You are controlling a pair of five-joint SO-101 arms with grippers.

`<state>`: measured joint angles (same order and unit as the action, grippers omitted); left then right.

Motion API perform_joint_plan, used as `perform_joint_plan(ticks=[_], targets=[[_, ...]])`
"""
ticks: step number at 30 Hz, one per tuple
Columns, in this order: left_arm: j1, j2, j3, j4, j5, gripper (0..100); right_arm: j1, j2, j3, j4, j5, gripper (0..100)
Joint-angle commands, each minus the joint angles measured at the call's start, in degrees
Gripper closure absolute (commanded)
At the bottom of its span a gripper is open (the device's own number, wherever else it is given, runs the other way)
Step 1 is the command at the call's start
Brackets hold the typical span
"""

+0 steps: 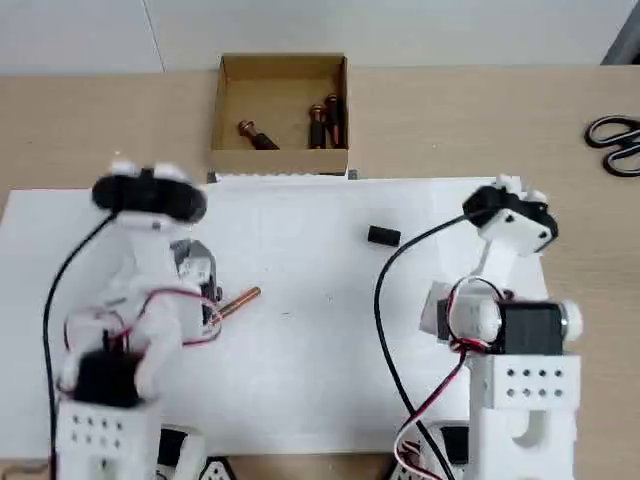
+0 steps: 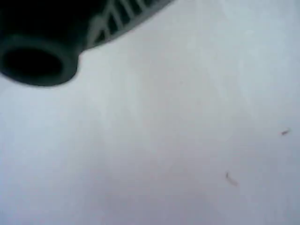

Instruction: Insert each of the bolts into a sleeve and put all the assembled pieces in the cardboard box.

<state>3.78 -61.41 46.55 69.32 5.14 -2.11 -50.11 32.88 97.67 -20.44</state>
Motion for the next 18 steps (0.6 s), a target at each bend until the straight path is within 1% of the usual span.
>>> perform_joint_plan(ticks=[1, 5, 8, 11, 15, 18], targets=[[-0.35, 10.37, -10.24, 3.96, -8.26, 100, 3.12, -1.98, 0.70, -0.31, 0.44, 99.6], [-0.09, 19.43, -14.90, 8.35, -19.96, 100, 6.37, -2.95, 3.60, -2.33, 0.44, 99.6], [-0.18, 24.18, -16.75, 10.55, -27.96, 99, 7.60, -3.65, 6.07, -3.65, 0.44, 99.6], [-0.26, 27.87, -17.54, 12.04, -37.89, 99, 8.40, -4.26, 8.09, -4.88, 0.44, 99.6], [-0.44, 31.21, -17.45, 13.10, -51.52, 99, 9.27, -4.44, 9.49, -6.81, 0.44, 99.6], [-1.93, 32.79, -17.45, 12.13, -62.77, 99, 9.36, -4.44, 9.67, -7.52, 1.49, 99.6]])
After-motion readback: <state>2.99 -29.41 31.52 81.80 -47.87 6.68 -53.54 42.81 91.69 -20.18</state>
